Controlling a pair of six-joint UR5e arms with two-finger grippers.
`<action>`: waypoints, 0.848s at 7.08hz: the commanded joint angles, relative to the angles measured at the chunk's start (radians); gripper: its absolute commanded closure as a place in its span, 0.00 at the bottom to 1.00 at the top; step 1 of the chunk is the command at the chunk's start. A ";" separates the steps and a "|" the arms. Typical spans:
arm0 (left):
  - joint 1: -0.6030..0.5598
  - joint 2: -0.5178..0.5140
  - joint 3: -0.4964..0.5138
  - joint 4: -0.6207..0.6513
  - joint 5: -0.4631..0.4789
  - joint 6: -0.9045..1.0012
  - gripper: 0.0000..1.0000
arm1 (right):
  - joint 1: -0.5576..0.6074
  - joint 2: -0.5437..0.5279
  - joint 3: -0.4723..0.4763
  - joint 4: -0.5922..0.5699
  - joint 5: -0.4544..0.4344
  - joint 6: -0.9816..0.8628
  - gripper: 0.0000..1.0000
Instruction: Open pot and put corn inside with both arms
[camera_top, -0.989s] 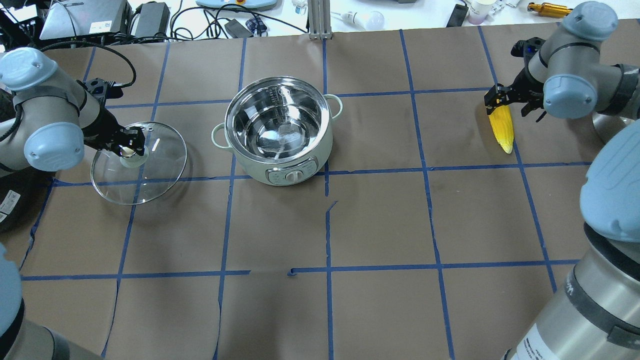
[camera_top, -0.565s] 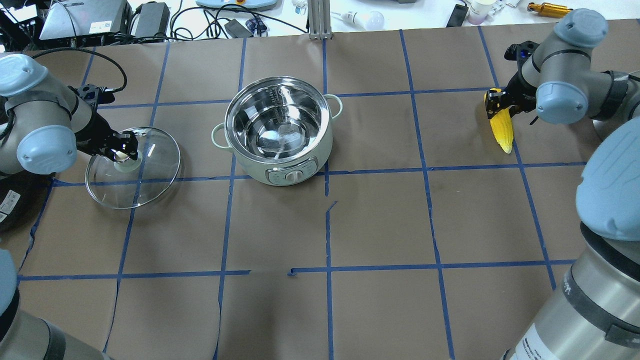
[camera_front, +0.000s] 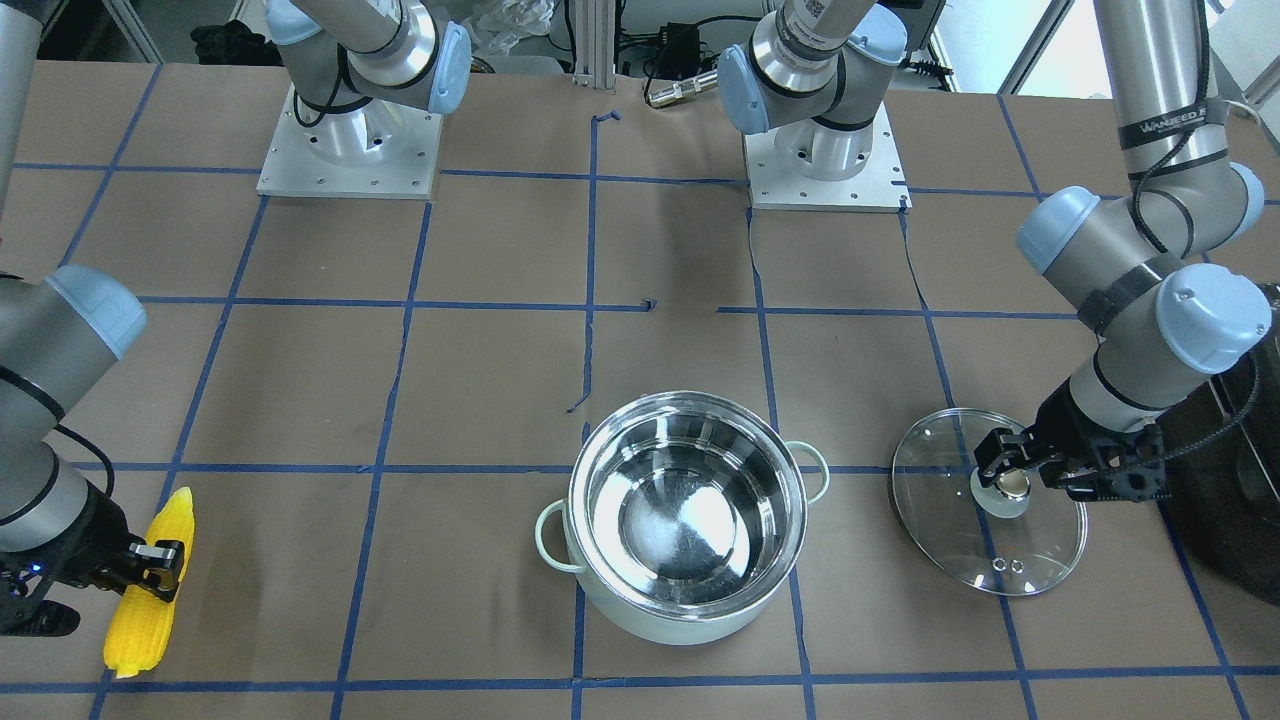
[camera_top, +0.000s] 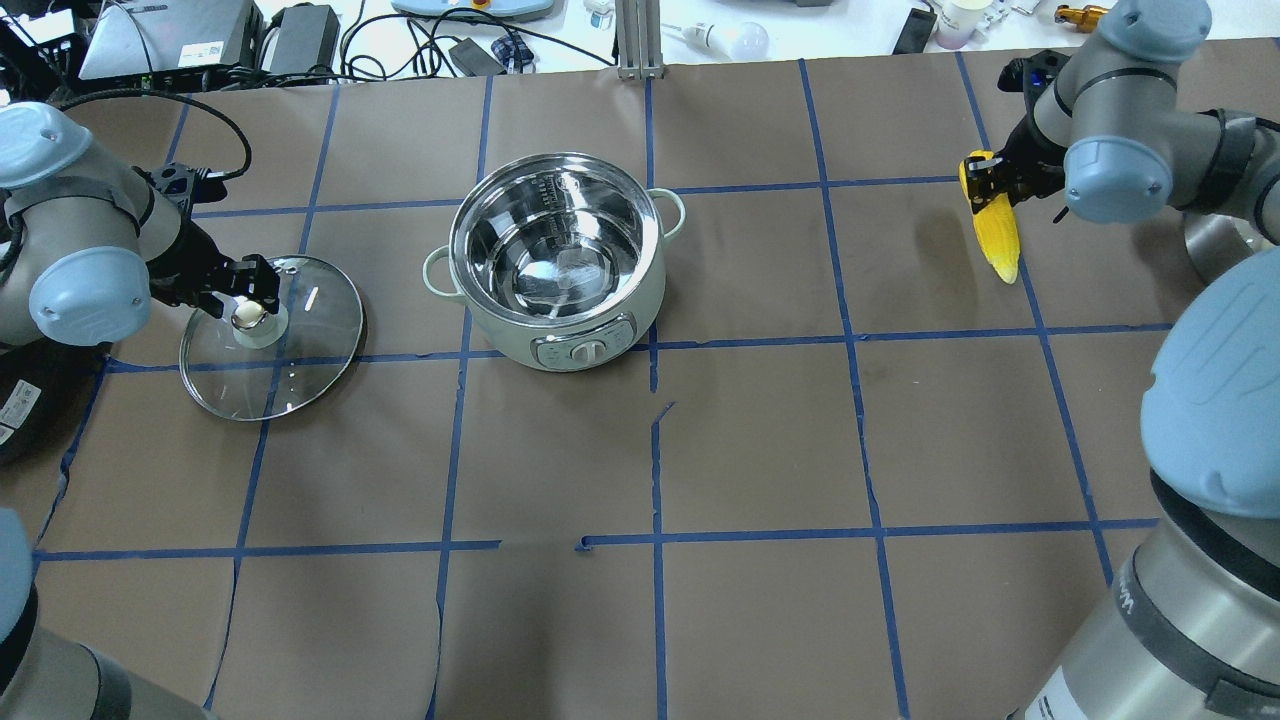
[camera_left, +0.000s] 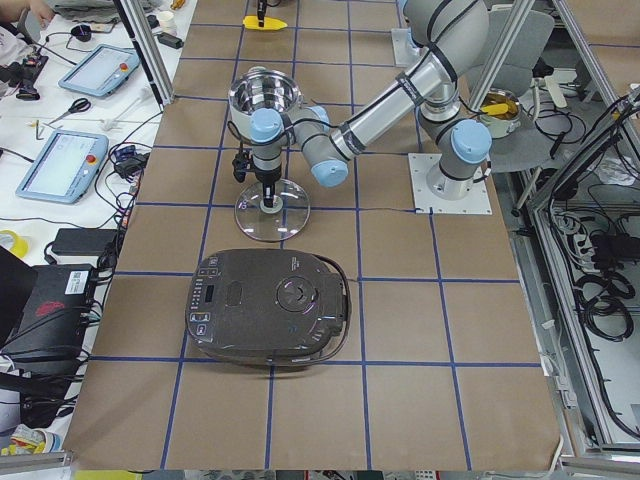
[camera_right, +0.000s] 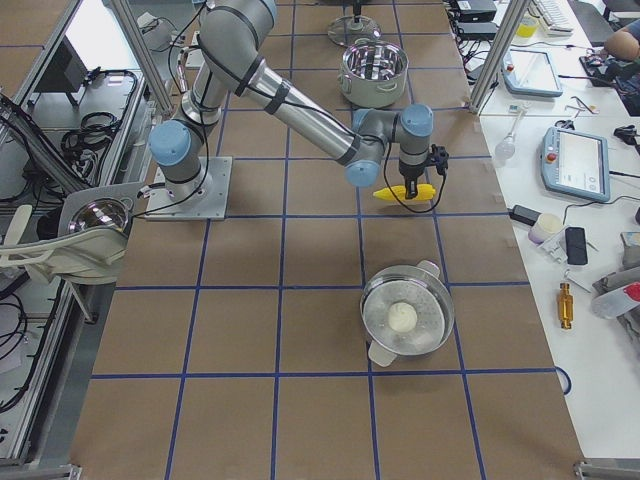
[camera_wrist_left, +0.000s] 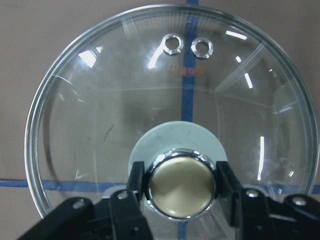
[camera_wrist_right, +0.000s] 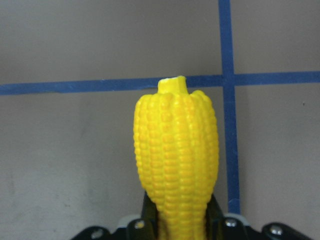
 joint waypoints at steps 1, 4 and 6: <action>-0.020 0.085 0.016 -0.056 -0.007 -0.001 0.02 | 0.136 -0.029 -0.094 0.070 -0.072 0.055 1.00; -0.090 0.322 0.137 -0.432 -0.083 -0.031 0.00 | 0.335 -0.049 -0.253 0.269 -0.100 0.307 0.99; -0.173 0.413 0.266 -0.689 -0.077 -0.065 0.00 | 0.486 -0.045 -0.309 0.303 -0.102 0.503 0.99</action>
